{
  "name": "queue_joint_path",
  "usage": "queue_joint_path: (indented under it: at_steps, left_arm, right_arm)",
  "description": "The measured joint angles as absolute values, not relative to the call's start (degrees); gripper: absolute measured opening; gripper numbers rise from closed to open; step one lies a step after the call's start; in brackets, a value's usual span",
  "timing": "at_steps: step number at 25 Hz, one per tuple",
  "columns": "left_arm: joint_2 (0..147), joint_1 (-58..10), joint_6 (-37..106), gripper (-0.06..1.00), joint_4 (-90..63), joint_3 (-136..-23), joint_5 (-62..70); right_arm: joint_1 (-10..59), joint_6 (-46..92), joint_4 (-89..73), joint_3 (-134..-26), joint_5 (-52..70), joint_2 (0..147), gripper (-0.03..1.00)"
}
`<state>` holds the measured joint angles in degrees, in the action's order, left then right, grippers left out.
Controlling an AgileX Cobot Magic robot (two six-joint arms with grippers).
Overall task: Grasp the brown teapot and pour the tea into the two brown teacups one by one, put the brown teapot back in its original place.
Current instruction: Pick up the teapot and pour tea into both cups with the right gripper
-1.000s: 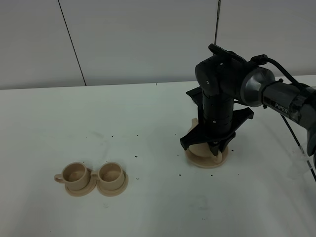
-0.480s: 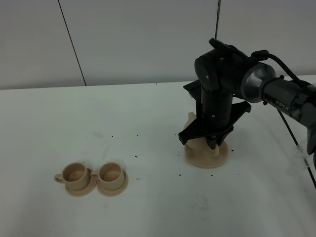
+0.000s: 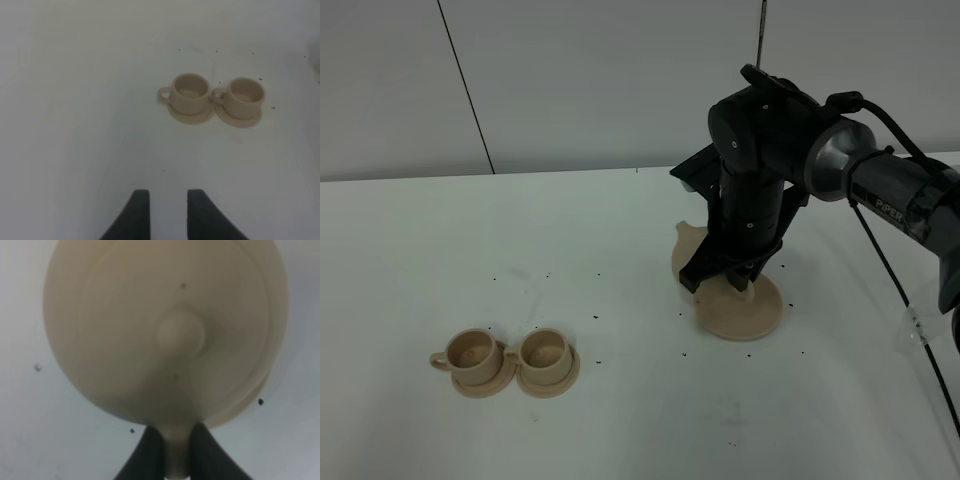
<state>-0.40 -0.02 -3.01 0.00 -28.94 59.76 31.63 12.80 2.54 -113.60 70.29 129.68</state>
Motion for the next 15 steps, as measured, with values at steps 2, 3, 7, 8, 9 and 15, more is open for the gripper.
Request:
queue_joint_path:
  at_steps: [2, 3, 7, 8, 9, 15]
  left_arm:
    - [-0.4, 0.0, -3.0, 0.25, 0.0, -28.9, 59.8]
    - [-0.4, 0.0, -3.0, 0.25, 0.0, -28.9, 59.8]
    - [-0.4, 0.0, -3.0, 0.25, 0.0, -28.9, 59.8]
    - [-0.4, 0.0, -3.0, 0.25, 0.0, -28.9, 59.8]
    - [-0.4, 0.0, -3.0, 0.25, 0.0, -28.9, 59.8]
    - [-0.4, 0.0, -3.0, 0.25, 0.0, -28.9, 59.8]
  right_arm:
    - [32.2, 15.5, 2.5, -114.0, 70.4, 129.7, 0.1]
    - [32.6, 17.3, 2.5, -114.4, 70.5, 129.7, 0.1]
    - [34.4, 23.2, 2.5, -116.3, 70.6, 129.7, 0.1]
    - [34.8, 24.7, 2.5, -116.8, 70.5, 129.7, 0.1]
    - [35.4, 26.1, 2.5, -117.2, 70.5, 129.7, 0.1]
    - [38.5, 32.8, 2.5, -118.4, 70.5, 129.7, 0.1]
